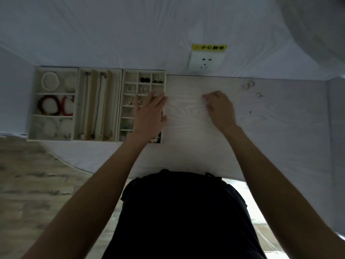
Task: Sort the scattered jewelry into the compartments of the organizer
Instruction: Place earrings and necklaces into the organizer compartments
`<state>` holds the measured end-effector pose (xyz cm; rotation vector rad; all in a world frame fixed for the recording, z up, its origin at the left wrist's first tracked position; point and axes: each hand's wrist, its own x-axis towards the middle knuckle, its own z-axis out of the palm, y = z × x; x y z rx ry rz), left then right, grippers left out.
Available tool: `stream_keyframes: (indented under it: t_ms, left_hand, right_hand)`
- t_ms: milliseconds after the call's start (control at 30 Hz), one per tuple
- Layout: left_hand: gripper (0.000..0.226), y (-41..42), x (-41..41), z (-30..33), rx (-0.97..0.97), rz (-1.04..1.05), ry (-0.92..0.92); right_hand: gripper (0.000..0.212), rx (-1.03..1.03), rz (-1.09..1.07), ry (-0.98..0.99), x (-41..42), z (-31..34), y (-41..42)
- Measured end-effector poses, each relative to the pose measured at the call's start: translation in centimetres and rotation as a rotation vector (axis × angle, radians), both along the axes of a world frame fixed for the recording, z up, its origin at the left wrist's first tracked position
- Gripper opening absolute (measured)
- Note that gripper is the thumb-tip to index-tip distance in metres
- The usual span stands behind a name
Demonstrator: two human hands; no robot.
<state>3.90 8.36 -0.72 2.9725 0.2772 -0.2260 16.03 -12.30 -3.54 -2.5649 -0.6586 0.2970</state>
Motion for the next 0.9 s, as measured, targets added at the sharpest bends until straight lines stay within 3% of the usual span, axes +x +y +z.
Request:
stream_keyframes:
  t_ms: [233, 333, 533, 633, 767, 900]
  left_hand:
    - [0.056, -0.2, 0.1, 0.5, -0.008, 0.036, 0.053]
    - [0.056, -0.1, 0.0, 0.4, -0.012, 0.036, 0.045]
    - [0.056, 0.0, 0.2, 0.6, -0.002, 0.022, 0.083]
    - [0.057, 0.0, 0.3, 0.9, 0.004, 0.016, 0.107]
    - [0.058, 0.2, 0.4, 1.0, 0.022, 0.006, 0.123]
    - [0.057, 0.3, 0.2, 0.8, 0.006, 0.006, 0.081]
  right_hand:
    - [0.062, 0.181, -0.209, 0.18, -4.0, 0.0, 0.3]
    - [0.057, 0.148, -0.214, 0.164, -4.1, 0.2, -0.2]
    - [0.032, 0.016, -0.009, 0.086, -3.0, 0.4, 1.0]
    - [0.02, -0.04, -0.042, 0.063, -2.4, 0.6, 1.6]
    - [0.021, -0.003, -0.132, 0.084, -2.5, 0.9, 1.6]
    - [0.019, -0.144, -0.108, 0.015, -3.4, 1.1, 1.3]
